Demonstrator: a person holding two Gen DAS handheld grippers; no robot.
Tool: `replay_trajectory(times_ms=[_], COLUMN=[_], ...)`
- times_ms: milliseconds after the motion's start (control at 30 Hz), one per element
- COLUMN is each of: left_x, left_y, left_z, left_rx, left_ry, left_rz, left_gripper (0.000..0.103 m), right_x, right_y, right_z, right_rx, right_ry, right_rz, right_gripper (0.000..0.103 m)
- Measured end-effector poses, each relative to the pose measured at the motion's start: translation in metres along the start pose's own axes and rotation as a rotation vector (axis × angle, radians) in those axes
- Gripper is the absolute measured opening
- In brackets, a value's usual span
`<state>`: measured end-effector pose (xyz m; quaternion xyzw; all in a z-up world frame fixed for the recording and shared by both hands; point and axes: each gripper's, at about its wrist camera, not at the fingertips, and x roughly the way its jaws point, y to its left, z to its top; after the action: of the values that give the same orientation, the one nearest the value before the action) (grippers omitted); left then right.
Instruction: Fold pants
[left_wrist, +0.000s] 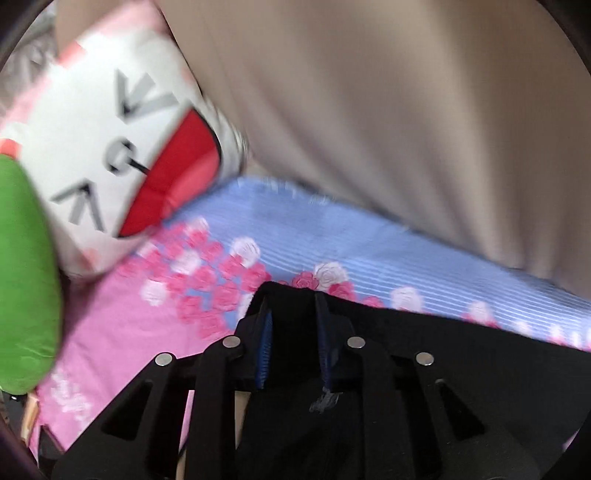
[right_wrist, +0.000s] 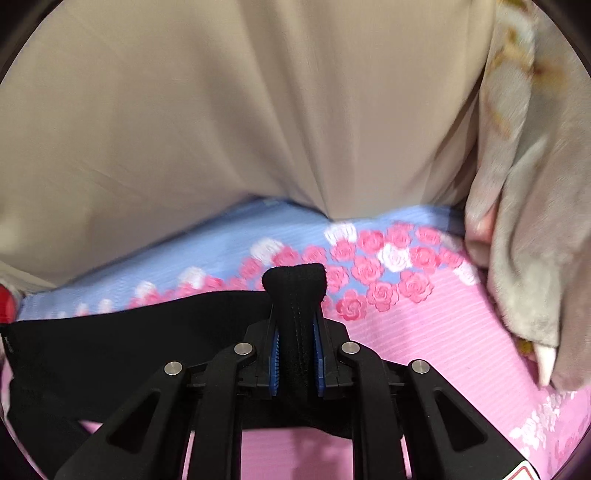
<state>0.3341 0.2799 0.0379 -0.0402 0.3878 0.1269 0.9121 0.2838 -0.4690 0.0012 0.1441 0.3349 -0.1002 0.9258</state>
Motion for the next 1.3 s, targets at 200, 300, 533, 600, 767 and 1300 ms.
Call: replay_trajectory(times_ms=[200, 300, 533, 600, 767, 1300], left_x=[-0.115, -0.138, -0.123, -0.142, -0.14, -0.127], left_y=[0.045, 0.067, 0.087, 0.089, 0.074, 0.089], left_z=[-0.059, -0.099, -0.174, -0.179, -0.182, -0.173], left_rx=[0.026, 0.02, -0.028, -0.112, -0.206, -0.285], left_ry=[-0.053, 0.001, 0.129, 0.101, 0.112, 0.2], left_rz=[-0.056, -0.032, 0.144, 0.054, -0.035, -0.126], left_gripper=[0.021, 0.022, 0.05, 0.081, 0.095, 0.007], right_x=[-0.085, -0.112, -0.109, -0.118, -0.157, -0.179], right_y=[-0.014, -0.035, -0.083, -0.088, -0.067, 0.049], right_z=[-0.037, -0.076, -0.153, -0.16, -0.168, -0.205], right_rx=[-0.049, -0.062, -0.002, 0.017, 0.02, -0.041], right_ry=[-0.069, -0.042, 0.07, 0.071, -0.029, -0.017], right_rz=[0.044, 0.034, -0.096, -0.163, -0.149, 0.061], right_gripper=[0.013, 0.013, 0.031, 0.031, 0.049, 0.057])
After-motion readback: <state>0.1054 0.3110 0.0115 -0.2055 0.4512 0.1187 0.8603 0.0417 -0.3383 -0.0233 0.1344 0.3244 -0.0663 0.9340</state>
